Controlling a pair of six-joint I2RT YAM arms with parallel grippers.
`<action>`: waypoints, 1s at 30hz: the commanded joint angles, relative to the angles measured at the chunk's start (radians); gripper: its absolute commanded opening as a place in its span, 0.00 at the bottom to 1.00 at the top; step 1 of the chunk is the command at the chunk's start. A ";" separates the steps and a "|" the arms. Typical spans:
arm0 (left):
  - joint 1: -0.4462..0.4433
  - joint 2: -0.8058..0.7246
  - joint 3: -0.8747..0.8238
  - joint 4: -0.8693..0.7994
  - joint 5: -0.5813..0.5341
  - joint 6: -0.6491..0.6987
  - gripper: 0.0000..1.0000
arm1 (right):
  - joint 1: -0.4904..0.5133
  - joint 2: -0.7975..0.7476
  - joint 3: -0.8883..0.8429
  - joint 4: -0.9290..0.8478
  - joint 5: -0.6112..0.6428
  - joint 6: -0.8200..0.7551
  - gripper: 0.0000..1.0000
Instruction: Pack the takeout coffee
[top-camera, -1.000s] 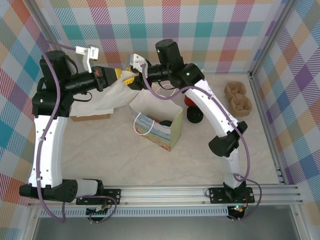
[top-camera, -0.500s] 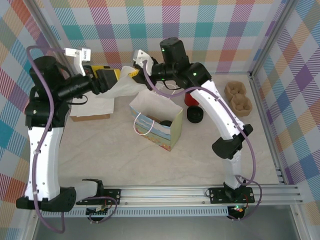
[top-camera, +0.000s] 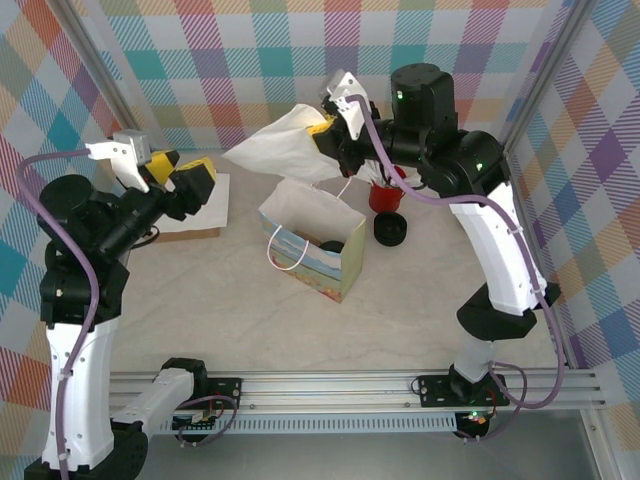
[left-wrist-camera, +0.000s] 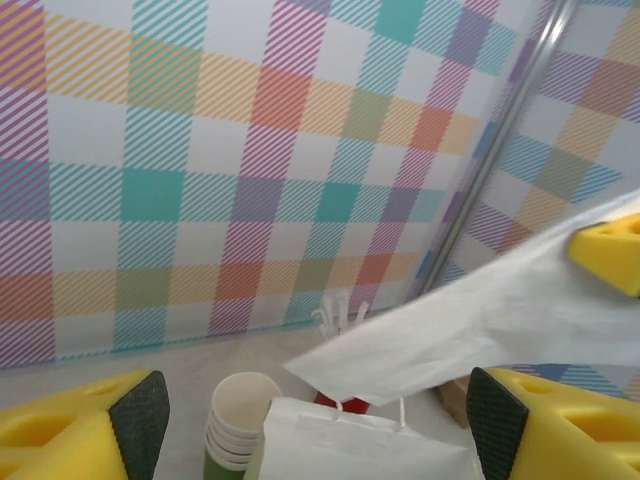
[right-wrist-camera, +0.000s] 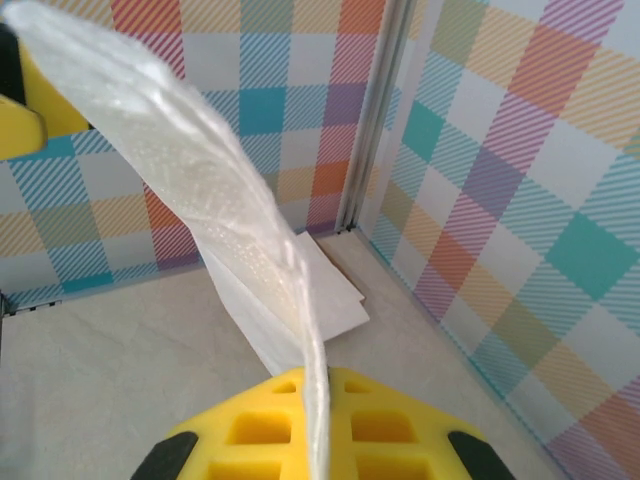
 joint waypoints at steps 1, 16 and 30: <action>-0.007 0.004 -0.024 0.016 -0.050 0.013 0.80 | 0.002 -0.006 -0.061 -0.091 0.044 0.034 0.00; -0.007 -0.011 -0.057 -0.007 -0.069 0.022 0.80 | 0.002 0.048 -0.231 -0.229 0.099 -0.050 0.00; -0.007 -0.018 -0.064 -0.011 -0.072 0.022 0.80 | 0.005 0.171 -0.241 -0.219 0.031 -0.065 0.00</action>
